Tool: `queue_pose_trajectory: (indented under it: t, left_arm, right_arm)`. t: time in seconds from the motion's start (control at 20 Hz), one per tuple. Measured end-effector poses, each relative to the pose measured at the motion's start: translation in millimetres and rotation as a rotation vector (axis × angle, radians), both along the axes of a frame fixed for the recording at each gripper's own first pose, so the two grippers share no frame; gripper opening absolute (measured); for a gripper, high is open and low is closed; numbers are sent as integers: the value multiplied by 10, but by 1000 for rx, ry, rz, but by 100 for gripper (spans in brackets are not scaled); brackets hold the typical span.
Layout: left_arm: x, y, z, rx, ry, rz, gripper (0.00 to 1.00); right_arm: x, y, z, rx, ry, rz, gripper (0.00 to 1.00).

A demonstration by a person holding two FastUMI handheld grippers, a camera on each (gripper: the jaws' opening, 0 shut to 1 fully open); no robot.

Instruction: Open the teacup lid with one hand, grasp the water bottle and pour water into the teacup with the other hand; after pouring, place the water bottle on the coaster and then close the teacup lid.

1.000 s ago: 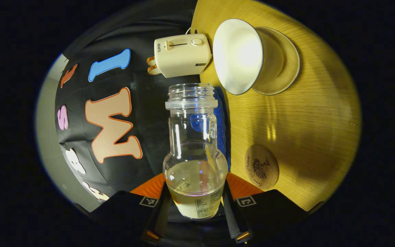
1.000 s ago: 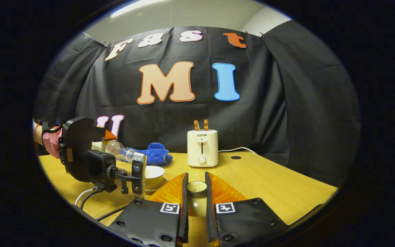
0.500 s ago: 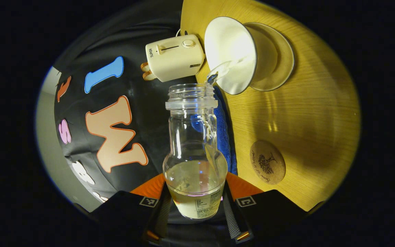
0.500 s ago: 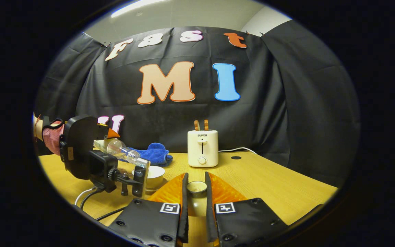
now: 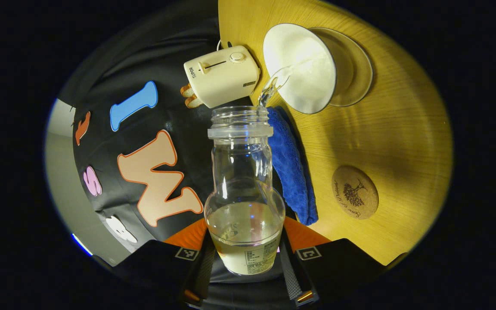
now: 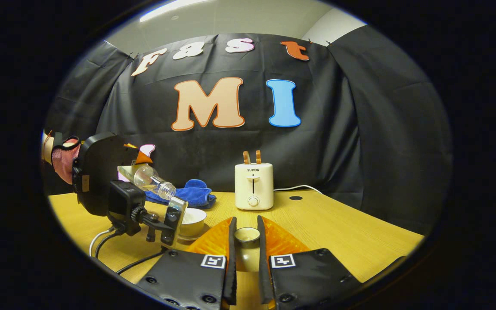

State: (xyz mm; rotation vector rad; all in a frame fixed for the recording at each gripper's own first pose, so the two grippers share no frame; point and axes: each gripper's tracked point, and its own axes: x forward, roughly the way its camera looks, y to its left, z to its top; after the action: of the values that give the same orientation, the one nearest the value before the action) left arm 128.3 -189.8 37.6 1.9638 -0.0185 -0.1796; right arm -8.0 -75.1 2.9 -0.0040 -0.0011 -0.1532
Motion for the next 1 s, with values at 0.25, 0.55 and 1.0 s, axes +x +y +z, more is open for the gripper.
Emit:
queue_pose_trajectory:
  t: [0.25,0.55,1.0]
  left_arm:
    - [19,-48,127,49,-28,-19,66]
    - [2,-154,296,99,-73,-54,66]
    - [5,-88,128,-28,-25,-50,66]
  right_arm:
    - [5,-7,1,0,-1,-6,24]
    - [0,0,1,-1,0,-6,23]
    - [5,4,3,0,1,-2,23]
